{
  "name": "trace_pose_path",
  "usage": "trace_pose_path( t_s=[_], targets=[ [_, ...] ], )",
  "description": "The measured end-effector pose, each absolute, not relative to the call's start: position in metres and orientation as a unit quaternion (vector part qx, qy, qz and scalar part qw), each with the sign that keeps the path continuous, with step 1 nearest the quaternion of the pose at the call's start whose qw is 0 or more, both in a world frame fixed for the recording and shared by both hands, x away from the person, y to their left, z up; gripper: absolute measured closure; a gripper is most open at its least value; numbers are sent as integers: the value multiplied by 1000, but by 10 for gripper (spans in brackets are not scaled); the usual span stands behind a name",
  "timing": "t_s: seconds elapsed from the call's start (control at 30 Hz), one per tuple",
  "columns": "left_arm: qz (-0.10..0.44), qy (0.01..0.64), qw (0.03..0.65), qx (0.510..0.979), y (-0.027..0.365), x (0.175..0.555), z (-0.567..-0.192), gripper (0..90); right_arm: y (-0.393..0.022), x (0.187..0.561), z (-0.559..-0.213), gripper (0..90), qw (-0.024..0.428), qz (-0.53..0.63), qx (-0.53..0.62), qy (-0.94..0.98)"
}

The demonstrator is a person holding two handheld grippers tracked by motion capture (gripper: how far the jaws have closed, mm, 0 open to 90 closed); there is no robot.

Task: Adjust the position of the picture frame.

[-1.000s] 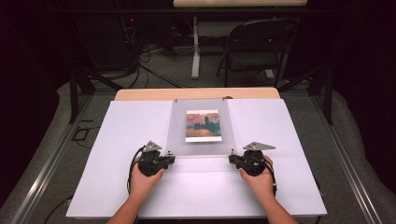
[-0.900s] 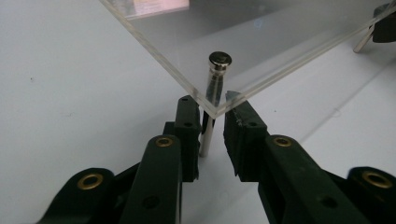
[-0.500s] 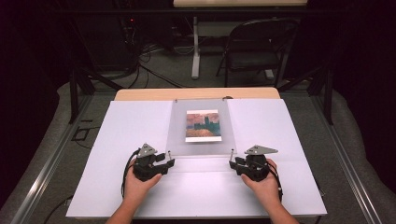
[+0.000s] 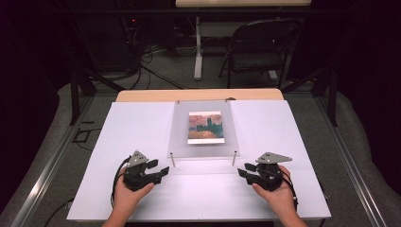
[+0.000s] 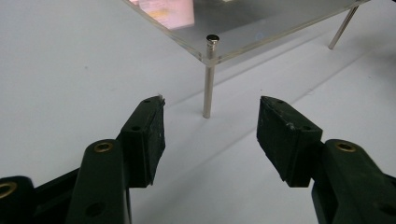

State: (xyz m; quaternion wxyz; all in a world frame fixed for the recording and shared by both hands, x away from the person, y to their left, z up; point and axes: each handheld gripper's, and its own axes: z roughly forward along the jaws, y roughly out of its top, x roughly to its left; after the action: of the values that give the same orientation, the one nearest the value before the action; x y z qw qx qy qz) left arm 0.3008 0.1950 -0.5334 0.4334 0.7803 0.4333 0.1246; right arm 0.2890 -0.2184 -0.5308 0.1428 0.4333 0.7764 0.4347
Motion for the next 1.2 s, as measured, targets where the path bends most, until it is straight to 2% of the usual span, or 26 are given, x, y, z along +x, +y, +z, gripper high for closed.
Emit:
trace_pose_path(
  t_s=[0.13,0.23,0.47,0.63,0.87,1.0,1.2],
  targets=[
    [128,442,439,771,202,299,-532,423,-222,288,-532,577,145,439,435,772],
    [129,446,446,765,206,299,-533,421,-225,287,-534,537,171,433,431,773],
    [119,455,452,758,213,302,-537,415,-230,289,-538,459,189,430,438,766],
    [120,465,451,753,218,304,-538,415,-234,292,-543,451,174,429,457,759],
    [116,484,450,741,224,308,-541,415,-234,293,-542,444,187,431,455,757],
    [115,488,451,738,227,309,-541,413,-235,294,-543,467,179,433,449,760],
    [112,493,450,737,225,314,-541,389,-234,296,-540,430,182,426,442,768]
  ],
)
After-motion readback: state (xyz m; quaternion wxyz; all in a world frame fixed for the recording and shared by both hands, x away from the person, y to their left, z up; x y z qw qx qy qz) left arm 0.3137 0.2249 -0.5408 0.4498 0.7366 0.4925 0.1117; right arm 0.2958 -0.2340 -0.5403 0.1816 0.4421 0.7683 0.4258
